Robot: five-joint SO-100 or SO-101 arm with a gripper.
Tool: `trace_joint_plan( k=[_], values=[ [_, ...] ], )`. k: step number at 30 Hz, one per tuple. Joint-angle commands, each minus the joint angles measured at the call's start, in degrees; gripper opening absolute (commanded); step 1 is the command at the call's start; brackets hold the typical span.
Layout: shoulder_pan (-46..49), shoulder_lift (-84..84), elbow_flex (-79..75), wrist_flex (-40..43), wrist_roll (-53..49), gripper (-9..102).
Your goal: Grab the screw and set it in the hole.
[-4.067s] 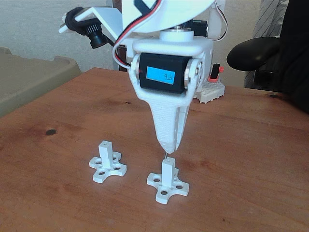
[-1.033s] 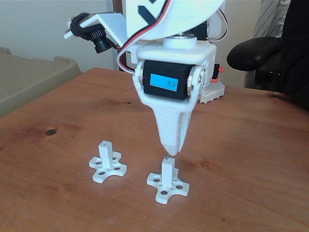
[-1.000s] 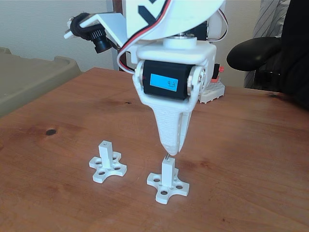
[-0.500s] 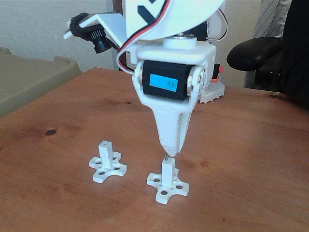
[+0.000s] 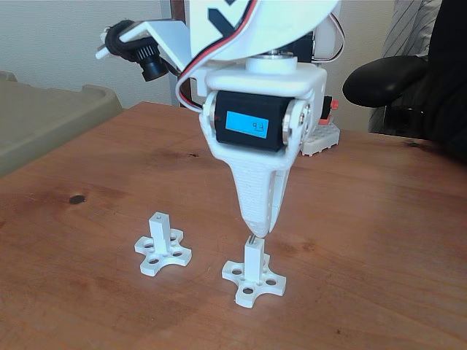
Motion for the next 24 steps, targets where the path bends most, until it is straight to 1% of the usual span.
trace_joint_plan(
  k=[1, 24],
  values=[
    [-0.18, 1.76, -3.52, -0.18, 0.88, -4],
    [-1.23, 3.34, -3.08, 1.14, 1.49, -4]
  ],
)
